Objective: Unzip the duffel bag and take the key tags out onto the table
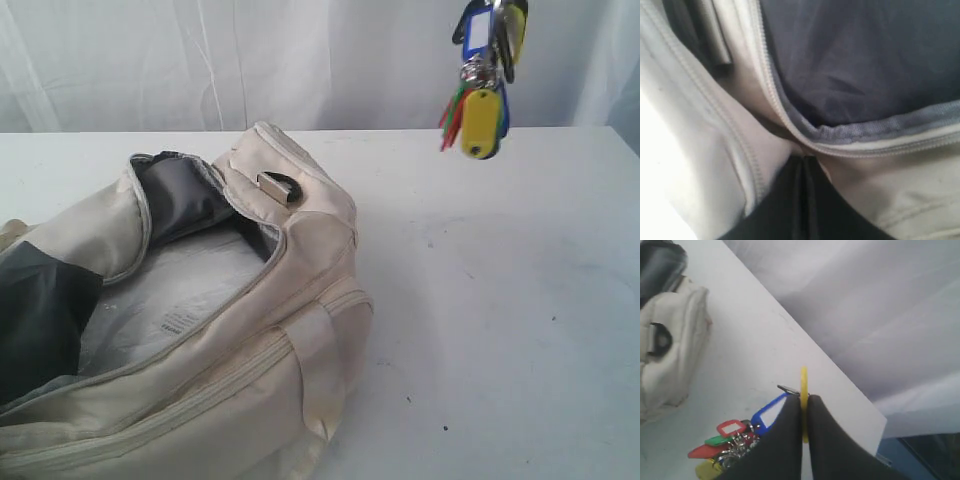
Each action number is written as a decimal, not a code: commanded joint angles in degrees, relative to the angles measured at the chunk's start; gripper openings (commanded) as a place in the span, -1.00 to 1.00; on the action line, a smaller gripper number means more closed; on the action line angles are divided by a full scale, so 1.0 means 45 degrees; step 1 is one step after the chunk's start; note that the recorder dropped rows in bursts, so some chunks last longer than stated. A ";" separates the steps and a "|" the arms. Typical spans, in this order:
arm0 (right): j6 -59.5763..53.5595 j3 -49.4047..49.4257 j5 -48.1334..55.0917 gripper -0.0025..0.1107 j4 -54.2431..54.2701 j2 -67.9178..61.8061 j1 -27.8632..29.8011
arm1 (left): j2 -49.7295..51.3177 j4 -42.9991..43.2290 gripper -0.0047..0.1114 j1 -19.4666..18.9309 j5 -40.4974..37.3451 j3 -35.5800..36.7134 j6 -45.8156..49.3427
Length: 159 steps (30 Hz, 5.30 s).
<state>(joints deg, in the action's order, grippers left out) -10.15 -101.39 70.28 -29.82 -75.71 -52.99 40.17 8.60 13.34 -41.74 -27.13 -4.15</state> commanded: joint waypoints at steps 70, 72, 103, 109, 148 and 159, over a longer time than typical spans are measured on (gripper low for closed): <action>0.9623 1.0631 -1.4271 0.33 0.1929 -0.1482 0.3739 | -0.0124 -0.0947 -0.92 -0.0015 0.5029 0.0067 -0.0912; 0.9623 1.0631 -1.4271 0.34 0.1929 -0.1877 0.3620 | -0.0273 -0.0947 -0.92 -0.0015 0.5888 0.0067 -0.1094; 0.9936 0.9483 -1.5296 0.21 0.1957 -0.4363 0.2752 | 0.1449 -0.0095 0.16 -0.1564 0.6709 0.0067 -0.1446; 0.9986 0.9483 -1.3712 -0.45 0.1957 -0.4363 0.2752 | 0.2942 -0.0095 0.12 -0.1791 0.7096 0.0089 -0.1446; 0.2255 0.9483 -1.1614 -0.24 0.7470 -0.0583 0.3364 | 0.8651 -0.0794 -0.41 -0.1827 1.5744 -0.2743 -0.2441; 0.3558 0.9664 -1.1548 -0.25 0.5919 0.2701 0.5912 | 0.3467 -0.1037 -0.73 -0.1931 1.3663 -0.2743 -0.2319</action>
<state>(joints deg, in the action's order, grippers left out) 5.32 -58.76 18.27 1.13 -66.91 -29.02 61.40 4.33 4.78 25.34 -39.27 -14.72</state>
